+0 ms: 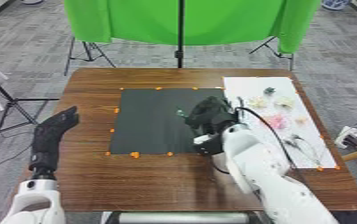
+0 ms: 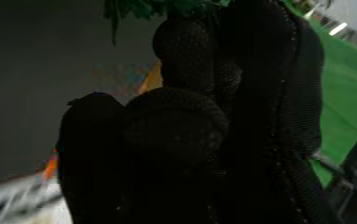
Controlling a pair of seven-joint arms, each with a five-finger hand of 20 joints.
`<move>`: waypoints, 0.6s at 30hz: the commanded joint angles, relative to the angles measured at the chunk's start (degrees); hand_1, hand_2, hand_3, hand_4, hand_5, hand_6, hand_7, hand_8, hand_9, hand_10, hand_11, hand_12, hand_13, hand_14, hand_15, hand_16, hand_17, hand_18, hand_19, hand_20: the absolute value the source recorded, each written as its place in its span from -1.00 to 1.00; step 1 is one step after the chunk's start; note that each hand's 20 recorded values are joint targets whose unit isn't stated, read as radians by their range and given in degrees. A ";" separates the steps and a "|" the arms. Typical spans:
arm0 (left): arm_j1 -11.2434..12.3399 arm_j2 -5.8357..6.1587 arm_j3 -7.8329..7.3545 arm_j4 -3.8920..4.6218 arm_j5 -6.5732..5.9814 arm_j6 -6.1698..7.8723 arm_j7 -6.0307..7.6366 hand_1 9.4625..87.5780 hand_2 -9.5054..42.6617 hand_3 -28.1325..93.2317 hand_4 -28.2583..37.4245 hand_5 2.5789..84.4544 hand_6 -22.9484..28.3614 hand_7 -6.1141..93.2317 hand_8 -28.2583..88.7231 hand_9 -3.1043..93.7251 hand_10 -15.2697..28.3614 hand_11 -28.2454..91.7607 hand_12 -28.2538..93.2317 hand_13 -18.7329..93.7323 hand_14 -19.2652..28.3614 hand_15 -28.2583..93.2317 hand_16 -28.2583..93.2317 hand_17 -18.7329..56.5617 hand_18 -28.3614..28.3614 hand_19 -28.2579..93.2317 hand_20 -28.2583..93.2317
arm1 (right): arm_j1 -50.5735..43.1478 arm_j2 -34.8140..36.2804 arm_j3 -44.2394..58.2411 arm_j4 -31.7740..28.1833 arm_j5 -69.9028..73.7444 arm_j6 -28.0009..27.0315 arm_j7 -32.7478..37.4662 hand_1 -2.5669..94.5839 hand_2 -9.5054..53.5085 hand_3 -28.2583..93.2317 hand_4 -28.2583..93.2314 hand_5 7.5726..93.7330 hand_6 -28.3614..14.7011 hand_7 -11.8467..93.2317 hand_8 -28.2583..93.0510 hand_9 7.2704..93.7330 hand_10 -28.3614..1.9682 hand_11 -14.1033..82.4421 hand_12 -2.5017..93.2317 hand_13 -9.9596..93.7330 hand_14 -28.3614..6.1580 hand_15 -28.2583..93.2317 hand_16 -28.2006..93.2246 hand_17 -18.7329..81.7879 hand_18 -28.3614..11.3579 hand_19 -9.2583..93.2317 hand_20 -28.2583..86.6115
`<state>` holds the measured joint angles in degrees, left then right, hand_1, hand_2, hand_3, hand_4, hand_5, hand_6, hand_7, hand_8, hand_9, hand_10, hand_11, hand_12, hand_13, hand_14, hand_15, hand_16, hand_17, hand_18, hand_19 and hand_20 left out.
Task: Arrange flowers
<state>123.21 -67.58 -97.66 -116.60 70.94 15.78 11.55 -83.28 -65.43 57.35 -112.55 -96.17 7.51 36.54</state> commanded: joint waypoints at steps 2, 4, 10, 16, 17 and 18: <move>2.53 0.26 0.21 0.21 0.35 -0.91 -2.19 -0.68 -0.50 0.59 -1.00 0.08 0.08 -0.65 -0.63 -0.05 0.34 -0.21 -0.36 -0.11 0.51 -0.06 -0.58 -0.36 0.45 -0.31 -0.17 | 7.66 -6.51 -7.57 6.60 5.90 2.30 3.11 0.94 -1.00 -1.00 0.57 0.56 0.03 -0.02 -0.21 0.87 0.16 0.00 -0.05 1.00 0.64 0.45 -0.15 0.95 0.42 0.81 0.27; 2.84 0.31 0.23 -0.10 0.33 -1.04 -2.57 -0.68 -0.50 0.59 -1.00 0.08 0.08 -0.65 -0.63 -0.05 0.34 -0.21 -0.36 -0.11 0.50 -0.07 -0.57 -0.36 0.45 -0.31 -0.17 | 8.78 -7.25 -9.46 8.29 7.98 3.85 3.86 0.94 -1.00 -1.00 0.57 0.56 0.02 -0.01 -0.22 0.87 0.16 0.00 -0.06 1.00 0.64 0.45 -0.15 0.95 0.42 0.81 0.26; 2.57 0.90 0.95 -0.39 0.49 -2.13 -3.70 -0.67 -0.51 0.59 -1.00 0.08 0.08 -0.64 -0.63 -0.05 0.34 -0.20 -0.36 -0.12 0.51 -0.06 -0.57 -0.37 0.46 -0.31 -0.17 | 12.07 -9.39 -15.05 13.32 12.67 10.19 6.18 0.94 -1.00 -1.00 0.55 0.54 0.02 0.04 -0.26 0.87 0.14 0.00 -0.08 1.00 0.63 0.43 -0.15 0.96 0.43 0.78 0.26; 2.02 1.84 2.02 -0.49 0.70 -3.19 -4.53 -0.65 -0.53 0.59 -1.00 0.08 0.08 -0.64 -0.63 -0.05 0.34 -0.20 -0.35 -0.12 0.52 -0.06 -0.57 -0.38 0.46 -0.31 -0.18 | 13.86 -10.51 -19.20 15.73 16.03 14.57 6.76 0.95 -1.00 -1.00 0.52 0.53 0.01 0.07 -0.29 0.86 0.13 -0.03 -0.07 1.00 0.62 0.41 -0.16 0.96 0.43 0.74 0.25; 1.90 1.93 2.17 -0.47 0.70 -3.32 -4.48 -0.64 -0.53 0.59 -1.00 0.08 0.08 -0.64 -0.63 -0.05 0.34 -0.20 -0.35 -0.12 0.52 -0.06 -0.57 -0.38 0.46 -0.31 -0.18 | 14.19 -10.65 -19.65 16.08 16.25 14.51 6.54 0.94 -1.00 -0.99 0.52 0.53 0.02 0.07 -0.29 0.86 0.13 -0.03 -0.07 1.00 0.61 0.40 -0.17 0.96 0.43 0.74 0.25; 1.46 2.21 2.38 -0.37 0.72 -3.74 -4.73 -0.64 -0.53 0.59 -1.00 0.08 0.08 -0.64 -0.63 -0.05 0.34 -0.20 -0.35 -0.12 0.52 -0.06 -0.57 -0.38 0.46 -0.31 -0.18 | 14.26 -10.76 -19.98 16.22 16.43 15.44 6.53 0.95 -0.99 -0.99 0.51 0.52 0.02 0.07 -0.30 0.86 0.14 -0.03 -0.07 1.00 0.61 0.40 -0.17 0.96 0.43 0.73 0.25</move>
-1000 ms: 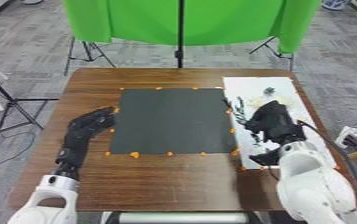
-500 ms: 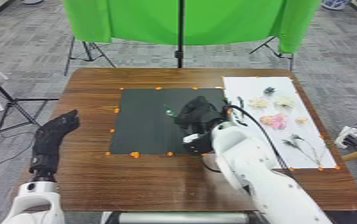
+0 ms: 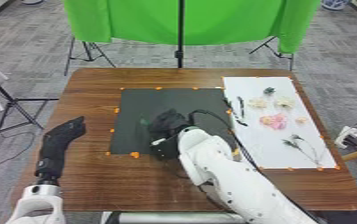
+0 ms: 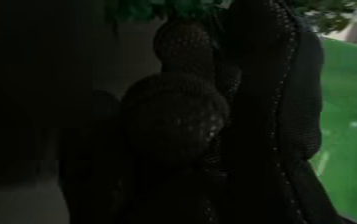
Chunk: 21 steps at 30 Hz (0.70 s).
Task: Arrange flowers
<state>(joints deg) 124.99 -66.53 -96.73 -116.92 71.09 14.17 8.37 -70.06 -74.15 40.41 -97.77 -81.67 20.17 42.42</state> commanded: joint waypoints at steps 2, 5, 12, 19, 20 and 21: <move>-0.80 1.42 1.69 0.08 0.66 -2.60 -1.74 -0.64 -0.53 0.59 -1.00 0.08 0.08 -0.64 -0.63 -0.05 0.34 -0.20 -0.35 -0.12 0.52 -0.05 -0.57 -0.38 0.47 -0.31 -0.18 | 1.36 -2.32 -3.68 1.91 2.39 4.61 0.53 0.95 -0.99 -0.99 0.49 0.52 0.02 0.08 -0.30 0.86 0.14 -0.04 -0.08 1.00 0.61 0.39 -0.17 0.96 0.42 0.72 0.25; -1.26 1.74 2.00 0.18 0.70 -3.06 -2.31 -0.63 -0.54 0.59 -0.99 0.08 0.08 -0.64 -0.63 -0.06 0.33 -0.20 -0.35 -0.12 0.54 -0.04 -0.56 -0.39 0.47 -0.31 -0.18 | 1.89 -2.90 -4.05 3.01 3.98 7.53 0.58 0.96 -0.98 -0.98 0.42 0.50 0.02 0.09 -0.31 0.85 0.13 -0.06 -0.08 1.00 0.61 0.37 -0.17 0.96 0.43 0.70 0.25; -0.92 1.36 1.79 0.06 1.01 -4.13 -2.70 -0.61 -0.56 0.59 -0.96 0.06 0.08 -0.64 -0.63 -0.07 0.33 -0.20 -0.35 -0.12 0.54 -0.03 -0.56 -0.40 0.47 -0.31 -0.18 | 2.31 -3.26 -3.58 3.90 6.15 10.23 -0.65 0.95 -0.98 -0.97 0.34 0.47 0.03 0.08 -0.32 0.87 0.13 -0.20 -0.07 1.00 0.55 0.28 -0.17 0.95 0.38 0.64 0.21; -1.03 1.49 1.26 0.23 0.70 -4.35 -2.56 -0.61 -0.57 0.59 -0.94 0.05 0.08 -0.64 -0.63 -0.07 0.33 -0.20 -0.35 -0.13 0.55 -0.03 -0.56 -0.41 0.47 -0.30 -0.18 | 2.13 -3.18 -3.24 3.98 8.15 10.69 -1.59 0.87 -1.00 -1.00 0.27 0.44 -0.01 0.01 -0.31 0.85 0.03 -0.23 -0.13 1.00 0.50 0.22 -0.18 0.94 0.36 0.61 0.16; -1.27 1.46 1.36 0.36 0.69 -4.50 -2.45 -0.61 -0.57 0.59 -0.94 0.05 0.08 -0.64 -0.63 -0.07 0.33 -0.20 -0.35 -0.13 0.55 -0.03 -0.56 -0.41 0.48 -0.30 -0.18 | 2.18 -3.08 -3.34 3.86 8.56 11.04 -1.86 0.86 -1.00 -1.00 0.26 0.45 -0.01 -0.02 -0.31 0.84 0.02 -0.25 -0.16 1.00 0.49 0.21 -0.18 0.94 0.36 0.61 0.16; -1.21 1.35 1.38 0.32 0.73 -4.51 -2.39 -0.61 -0.58 0.59 -0.94 0.04 0.08 -0.64 -0.63 -0.07 0.33 -0.20 -0.35 -0.13 0.55 -0.03 -0.56 -0.41 0.48 -0.29 -0.18 | 2.16 -3.04 -3.45 3.79 8.57 11.06 -2.11 0.85 -1.00 -1.00 0.24 0.45 -0.02 -0.04 -0.31 0.84 0.01 -0.26 -0.18 1.00 0.48 0.20 -0.18 0.94 0.35 0.61 0.15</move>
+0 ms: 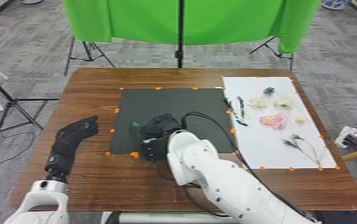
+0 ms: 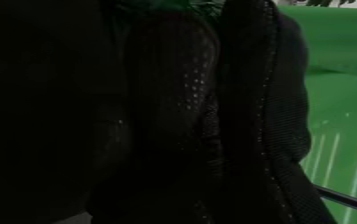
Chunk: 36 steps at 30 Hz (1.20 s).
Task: Arrange flowers
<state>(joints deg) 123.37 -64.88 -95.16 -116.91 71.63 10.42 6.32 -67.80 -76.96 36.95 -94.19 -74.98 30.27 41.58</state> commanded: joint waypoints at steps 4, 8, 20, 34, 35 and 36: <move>0.52 -0.46 -0.10 0.30 0.39 -1.28 -0.65 -0.60 -0.58 0.58 -0.93 0.04 0.08 -0.65 -0.62 -0.08 0.32 -0.20 -0.35 -0.13 0.55 -0.03 -0.56 -0.42 0.48 -0.29 -0.18 | -0.31 -0.23 0.21 0.02 2.79 0.94 -1.90 0.82 -1.00 -1.00 0.16 0.46 -0.05 -0.16 -0.30 0.81 -0.09 -0.26 -0.32 1.00 0.44 0.17 -0.19 0.93 0.32 0.61 0.09; 0.77 -0.56 -0.26 0.29 0.52 -1.49 -0.57 -0.60 -0.60 0.58 -0.92 0.04 0.08 -0.65 -0.62 -0.08 0.32 -0.20 -0.34 -0.13 0.55 -0.03 -0.56 -0.43 0.49 -0.29 -0.18 | -0.33 -0.12 0.29 0.06 3.00 1.22 -2.54 0.22 -1.00 0.15 -0.65 0.47 -0.05 -0.26 -0.39 0.77 -0.22 -0.21 -0.54 1.00 0.40 0.13 -0.20 0.90 0.30 0.70 -0.15; 2.97 -1.78 -1.45 -0.37 0.50 -1.27 0.18 -0.58 -0.63 0.58 -0.89 0.03 0.08 -0.65 -0.62 -0.09 0.31 -0.21 -0.34 -0.13 0.55 -0.03 -0.56 -0.44 0.49 -0.29 -0.18 | -2.80 4.74 2.47 -4.58 -10.20 -13.21 -5.07 -0.41 -0.74 0.52 -0.77 0.46 -0.13 -0.43 -0.65 0.74 -0.28 -0.08 -0.46 1.00 0.34 0.19 -0.14 0.90 0.23 0.80 -0.19; 2.68 -2.11 -1.75 -0.41 0.82 -2.14 -0.98 -0.57 -0.63 0.57 -0.89 0.03 0.08 -0.65 -0.62 -0.09 0.31 -0.21 -0.34 -0.13 0.56 -0.03 -0.55 -0.44 0.49 -0.28 -0.18 | -4.02 7.76 4.55 -9.96 -21.53 -39.11 -0.62 -0.52 -0.39 0.40 -0.77 0.43 -0.24 -0.61 -0.64 0.77 -0.32 0.07 -0.39 1.00 0.34 0.28 -0.13 0.91 0.29 0.85 -0.12; 2.76 -2.16 -1.78 -0.44 0.79 -2.20 -1.00 -0.57 -0.63 0.57 -0.89 0.03 0.08 -0.65 -0.62 -0.09 0.31 -0.21 -0.34 -0.13 0.56 -0.03 -0.55 -0.44 0.49 -0.28 -0.18 | -4.12 7.80 4.44 -10.04 -21.12 -39.09 -0.36 -0.51 -0.39 0.40 -0.76 0.43 -0.24 -0.61 -0.64 0.77 -0.33 0.07 -0.39 1.00 0.34 0.28 -0.13 0.91 0.29 0.85 -0.12; 2.66 -2.16 -1.77 -0.37 0.81 -2.28 -1.10 -0.57 -0.63 0.57 -0.89 0.03 0.08 -0.65 -0.62 -0.09 0.31 -0.21 -0.34 -0.14 0.56 -0.03 -0.55 -0.44 0.49 -0.28 -0.18 | -4.07 7.58 4.53 -9.97 -20.66 -40.04 0.08 -0.51 -0.39 0.40 -0.76 0.43 -0.24 -0.61 -0.64 0.77 -0.33 0.07 -0.39 1.00 0.34 0.28 -0.13 0.91 0.29 0.85 -0.12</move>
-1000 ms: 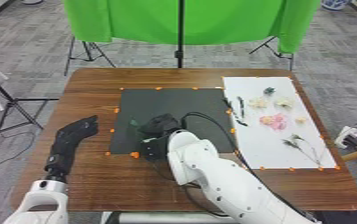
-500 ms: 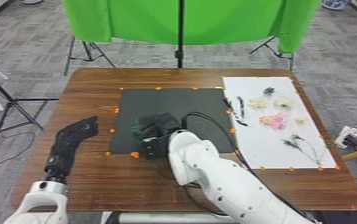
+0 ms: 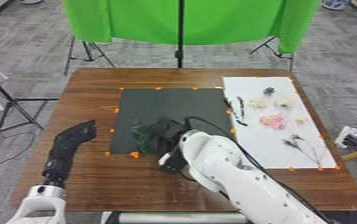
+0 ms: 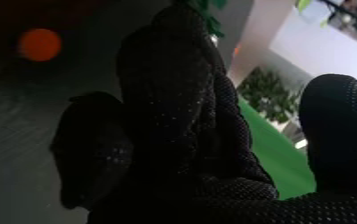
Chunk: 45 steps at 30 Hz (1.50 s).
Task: Arrange flowers
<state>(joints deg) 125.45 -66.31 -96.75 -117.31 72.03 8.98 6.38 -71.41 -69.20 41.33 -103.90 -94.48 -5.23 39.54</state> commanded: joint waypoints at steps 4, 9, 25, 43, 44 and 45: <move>0.45 -0.58 -0.17 0.01 0.43 -0.96 -1.41 -0.57 -0.62 0.57 -0.89 0.03 0.08 -0.65 -0.62 -0.09 0.31 -0.21 -0.34 -0.14 0.56 -0.03 -0.56 -0.44 0.49 -0.29 -0.18 | -0.33 -0.86 -0.24 0.03 1.04 -6.10 2.73 -0.51 -0.38 0.39 -0.76 0.43 -0.25 -0.61 -0.64 0.78 -0.34 0.07 -0.38 1.00 0.33 0.29 -0.13 0.91 0.30 0.85 -0.12; 0.14 -0.49 -0.02 0.13 0.48 -1.35 -1.76 -0.58 -0.62 0.57 -0.89 0.03 0.08 -0.65 -0.62 -0.09 0.31 -0.21 -0.34 -0.14 0.56 -0.03 -0.56 -0.44 0.49 -0.29 -0.18 | -0.37 -1.94 -0.37 1.07 3.28 -4.44 2.33 -0.51 -0.38 0.38 -0.76 0.43 -0.25 -0.61 -0.64 0.77 -0.34 0.07 -0.38 1.00 0.32 0.29 -0.13 0.91 0.30 0.85 -0.11; 0.70 -1.23 -0.54 0.17 0.36 -1.83 -1.43 -0.58 -0.62 0.57 -0.89 0.03 0.08 -0.65 -0.62 -0.09 0.31 -0.21 -0.34 -0.14 0.56 -0.03 -0.55 -0.45 0.49 -0.29 -0.18 | -8.32 7.82 15.49 -11.70 -7.35 4.97 -6.81 -0.42 -0.57 0.44 -0.73 0.40 -0.11 -0.59 -0.62 0.72 -0.29 0.07 -0.37 1.00 0.31 0.27 -0.08 0.87 0.22 0.89 -0.05; 1.69 -1.90 0.51 -0.72 -2.32 6.55 4.40 -0.52 -0.67 0.59 -0.86 0.07 0.08 -0.60 -0.63 -0.03 0.33 -0.16 -0.34 -0.09 0.55 0.03 -0.57 -0.39 0.49 -0.25 -0.16 | -36.86 20.67 51.62 -13.39 -36.46 -2.46 -7.01 -0.29 -1.00 0.51 -0.97 0.13 0.05 -0.56 -0.62 0.15 -0.27 -0.37 -0.44 0.64 0.13 0.43 -0.04 0.46 -0.28 1.00 0.21; 1.77 -1.96 0.51 -0.82 -2.13 6.08 4.02 -0.52 -0.67 0.59 -0.86 0.07 0.08 -0.60 -0.63 -0.03 0.33 -0.16 -0.34 -0.09 0.55 0.03 -0.57 -0.39 0.49 -0.25 -0.16 | -37.57 20.70 51.94 -12.63 -36.43 -2.65 -7.25 -0.29 -1.00 0.49 -0.99 0.13 0.06 -0.56 -0.62 0.15 -0.26 -0.37 -0.44 0.64 0.13 0.43 -0.04 0.46 -0.28 1.00 0.21; 1.68 -2.02 0.46 -0.78 -1.84 5.42 3.85 -0.52 -0.67 0.59 -0.86 0.07 0.08 -0.60 -0.63 -0.03 0.33 -0.16 -0.34 -0.09 0.55 0.03 -0.57 -0.39 0.49 -0.25 -0.16 | -37.88 20.65 52.05 -12.03 -36.53 -3.18 -7.01 -0.29 -1.00 0.48 -0.99 0.13 0.06 -0.56 -0.62 0.15 -0.26 -0.37 -0.44 0.65 0.14 0.43 -0.05 0.46 -0.28 1.00 0.21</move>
<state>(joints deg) 126.24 -67.34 -96.08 -117.81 69.78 18.10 12.61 -101.91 -49.15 92.31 -120.51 -128.61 -7.41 30.91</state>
